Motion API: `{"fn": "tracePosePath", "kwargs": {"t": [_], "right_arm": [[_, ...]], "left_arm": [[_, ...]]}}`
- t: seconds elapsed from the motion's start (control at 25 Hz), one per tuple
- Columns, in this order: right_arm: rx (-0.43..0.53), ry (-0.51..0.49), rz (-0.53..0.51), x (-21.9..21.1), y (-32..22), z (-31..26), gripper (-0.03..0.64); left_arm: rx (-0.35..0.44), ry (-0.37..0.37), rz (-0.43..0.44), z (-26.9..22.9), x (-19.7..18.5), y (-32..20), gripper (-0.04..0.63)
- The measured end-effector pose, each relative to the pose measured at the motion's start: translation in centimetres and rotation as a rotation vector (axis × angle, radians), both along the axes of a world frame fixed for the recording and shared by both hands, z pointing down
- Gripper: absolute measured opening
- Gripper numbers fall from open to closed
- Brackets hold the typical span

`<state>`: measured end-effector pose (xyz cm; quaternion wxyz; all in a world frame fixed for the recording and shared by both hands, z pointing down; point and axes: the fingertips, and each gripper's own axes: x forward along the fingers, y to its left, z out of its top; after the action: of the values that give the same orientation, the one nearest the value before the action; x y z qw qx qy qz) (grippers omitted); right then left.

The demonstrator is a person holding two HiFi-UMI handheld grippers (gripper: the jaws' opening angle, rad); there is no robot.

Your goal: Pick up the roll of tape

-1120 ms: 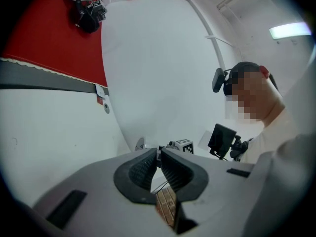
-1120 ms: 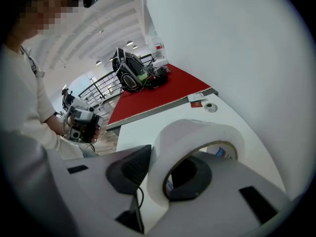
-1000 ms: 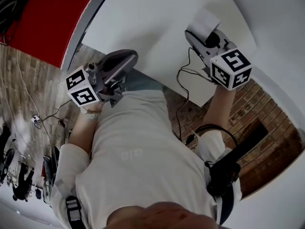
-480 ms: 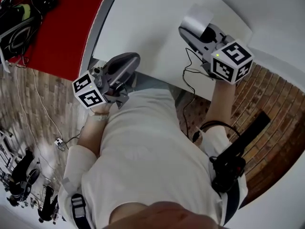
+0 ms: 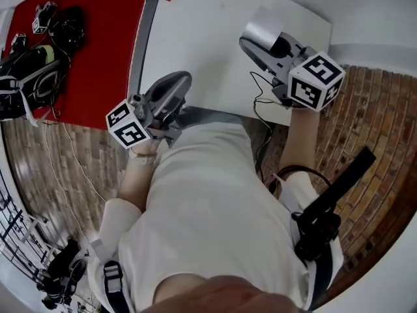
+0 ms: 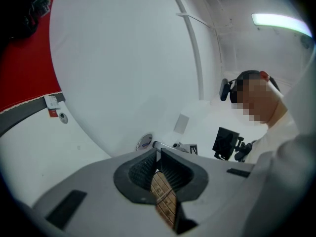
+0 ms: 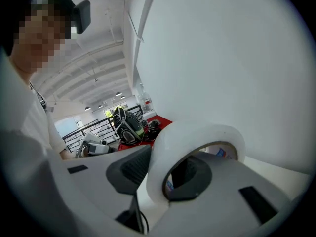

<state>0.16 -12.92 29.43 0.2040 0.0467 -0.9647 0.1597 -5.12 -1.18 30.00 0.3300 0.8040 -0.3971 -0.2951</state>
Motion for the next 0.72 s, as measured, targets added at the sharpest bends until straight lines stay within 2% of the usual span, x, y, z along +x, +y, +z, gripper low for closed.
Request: {"fn": "tracePosePath", "kwargs": {"t": [0.52,0.72], "right_arm": [[0.002,-0.204,0.208,5.9,2.0,-5.9,0.115],[-0.008,-0.312,0.275,8.8,3.5,-7.7,0.115]], "left_arm": [[0.089,-0.045,0.161,-4.3,2.4,-0.9,0.011],[0.117,-0.057,0.23,-5.6,3.9,-1.0,0.011]]}}
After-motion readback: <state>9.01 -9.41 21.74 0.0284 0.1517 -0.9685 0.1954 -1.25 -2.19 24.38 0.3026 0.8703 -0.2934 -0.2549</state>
